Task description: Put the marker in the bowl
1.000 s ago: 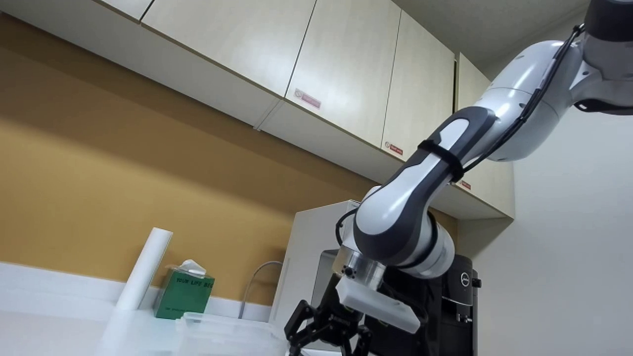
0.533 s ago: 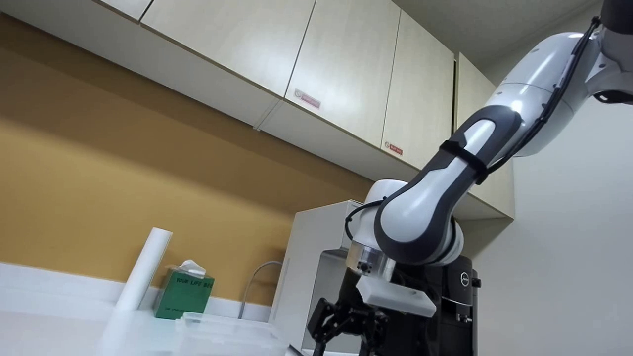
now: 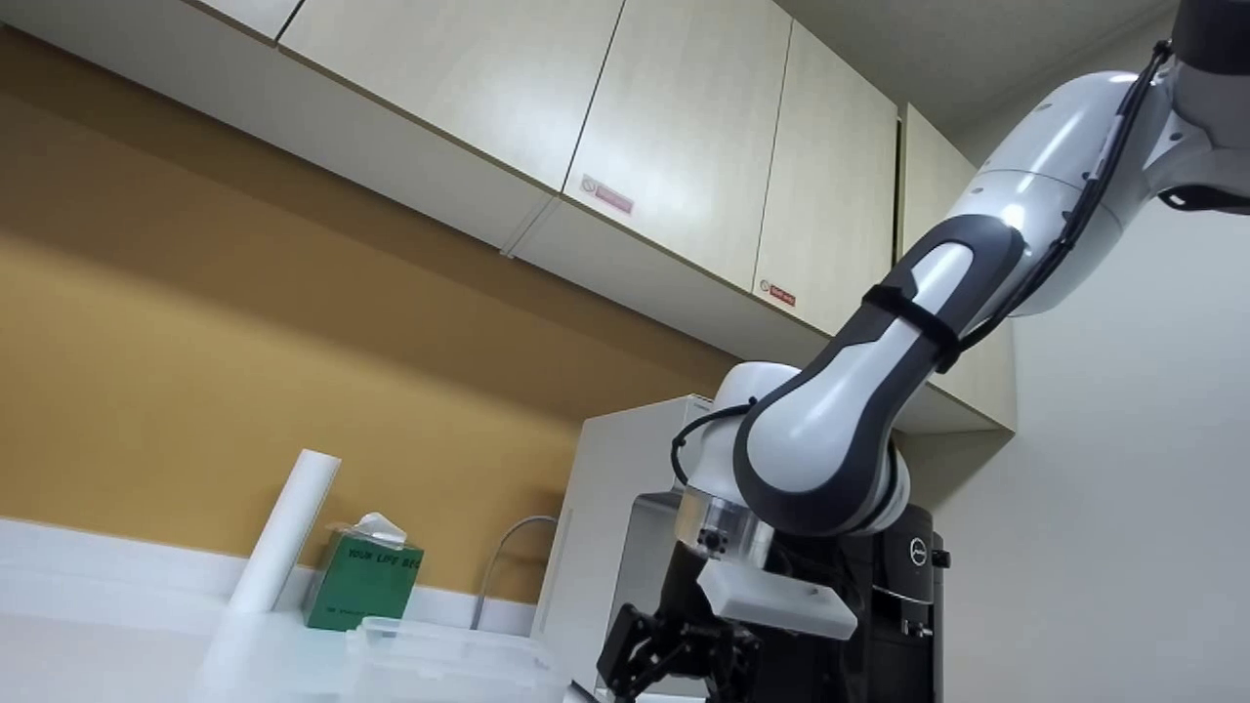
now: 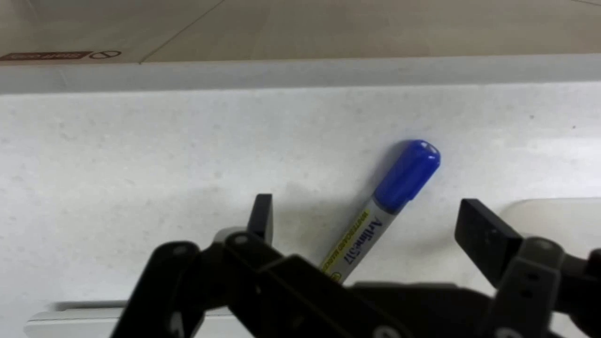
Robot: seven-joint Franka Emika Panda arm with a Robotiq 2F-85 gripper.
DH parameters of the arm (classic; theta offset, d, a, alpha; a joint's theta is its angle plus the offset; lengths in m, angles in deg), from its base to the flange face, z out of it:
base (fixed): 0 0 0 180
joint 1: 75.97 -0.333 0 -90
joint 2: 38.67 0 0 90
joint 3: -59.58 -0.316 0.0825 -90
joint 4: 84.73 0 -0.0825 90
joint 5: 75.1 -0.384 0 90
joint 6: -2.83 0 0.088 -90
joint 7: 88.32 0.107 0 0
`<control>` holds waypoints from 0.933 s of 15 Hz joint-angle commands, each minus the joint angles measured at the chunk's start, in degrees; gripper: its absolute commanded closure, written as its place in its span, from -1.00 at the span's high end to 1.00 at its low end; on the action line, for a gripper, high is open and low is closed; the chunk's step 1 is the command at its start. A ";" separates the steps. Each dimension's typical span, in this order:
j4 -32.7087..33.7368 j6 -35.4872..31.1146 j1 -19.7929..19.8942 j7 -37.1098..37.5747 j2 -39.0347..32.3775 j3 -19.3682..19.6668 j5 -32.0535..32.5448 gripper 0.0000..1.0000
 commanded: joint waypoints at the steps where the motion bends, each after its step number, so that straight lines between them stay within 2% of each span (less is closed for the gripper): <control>1: 0.53 -0.28 -1.31 3.26 -0.20 1.15 3.60 1.00; 8: 2.18 0.39 -2.30 11.07 -2.07 1.82 12.75 1.00; 11: 3.32 0.74 -2.75 14.04 -3.57 1.67 14.48 1.00; 12: 3.60 0.70 -2.93 14.62 -3.95 1.66 14.56 0.50; 13: 3.90 0.73 -3.12 15.23 -4.30 1.68 14.88 0.48; 14: 4.11 0.64 -3.25 15.67 -4.59 1.67 14.80 0.32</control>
